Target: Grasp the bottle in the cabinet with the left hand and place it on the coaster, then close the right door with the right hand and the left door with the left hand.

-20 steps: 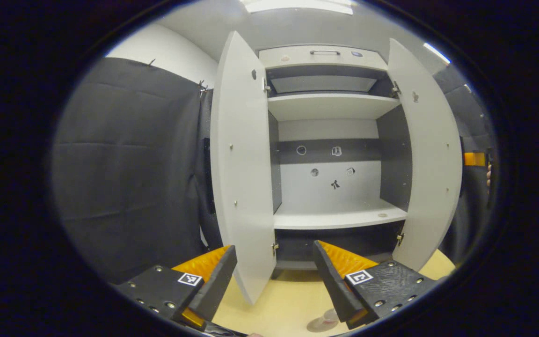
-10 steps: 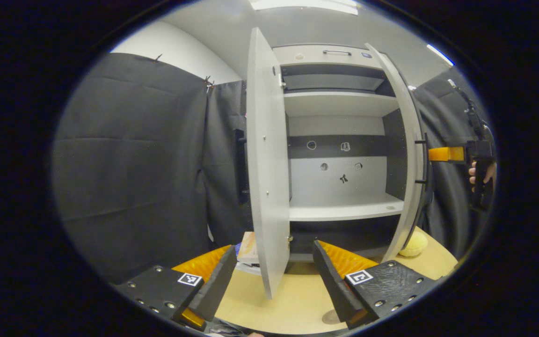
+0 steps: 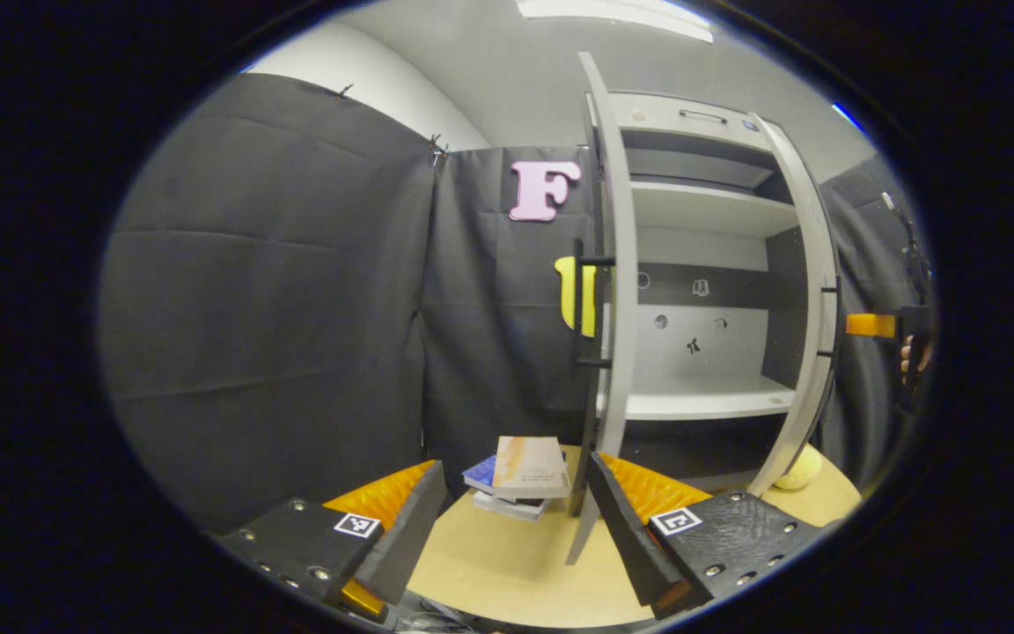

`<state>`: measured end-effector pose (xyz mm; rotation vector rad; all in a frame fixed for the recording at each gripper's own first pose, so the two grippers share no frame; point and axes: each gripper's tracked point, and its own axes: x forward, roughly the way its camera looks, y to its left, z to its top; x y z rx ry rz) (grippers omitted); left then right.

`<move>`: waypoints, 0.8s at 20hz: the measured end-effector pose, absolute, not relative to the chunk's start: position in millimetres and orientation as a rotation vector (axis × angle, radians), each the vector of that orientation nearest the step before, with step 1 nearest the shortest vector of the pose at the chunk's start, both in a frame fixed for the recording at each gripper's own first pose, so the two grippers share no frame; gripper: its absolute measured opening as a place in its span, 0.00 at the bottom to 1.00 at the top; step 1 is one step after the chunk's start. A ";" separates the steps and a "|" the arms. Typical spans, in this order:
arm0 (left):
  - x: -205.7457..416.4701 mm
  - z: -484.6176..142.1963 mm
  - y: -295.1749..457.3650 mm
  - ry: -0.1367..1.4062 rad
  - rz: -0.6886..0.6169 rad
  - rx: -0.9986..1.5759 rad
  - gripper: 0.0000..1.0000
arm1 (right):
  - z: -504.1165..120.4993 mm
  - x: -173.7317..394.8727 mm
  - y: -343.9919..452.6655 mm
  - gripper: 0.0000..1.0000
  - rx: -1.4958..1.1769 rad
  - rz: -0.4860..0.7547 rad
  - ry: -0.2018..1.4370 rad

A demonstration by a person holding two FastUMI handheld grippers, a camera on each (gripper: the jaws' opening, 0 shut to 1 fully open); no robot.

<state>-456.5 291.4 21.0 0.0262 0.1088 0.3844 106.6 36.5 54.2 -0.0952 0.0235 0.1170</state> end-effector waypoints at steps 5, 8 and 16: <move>-427.0 48.7 347.0 0.027 0.297 -0.035 0.95 | 34.2 86.9 42.3 0.98 -0.100 0.091 0.029; -393.1 67.9 368.9 -0.008 0.233 -0.080 0.95 | 30.4 73.4 44.5 0.98 -0.084 0.062 0.021; -313.5 95.0 359.2 -0.046 0.020 -0.099 0.95 | 12.0 45.7 23.6 0.98 -0.106 -0.057 0.069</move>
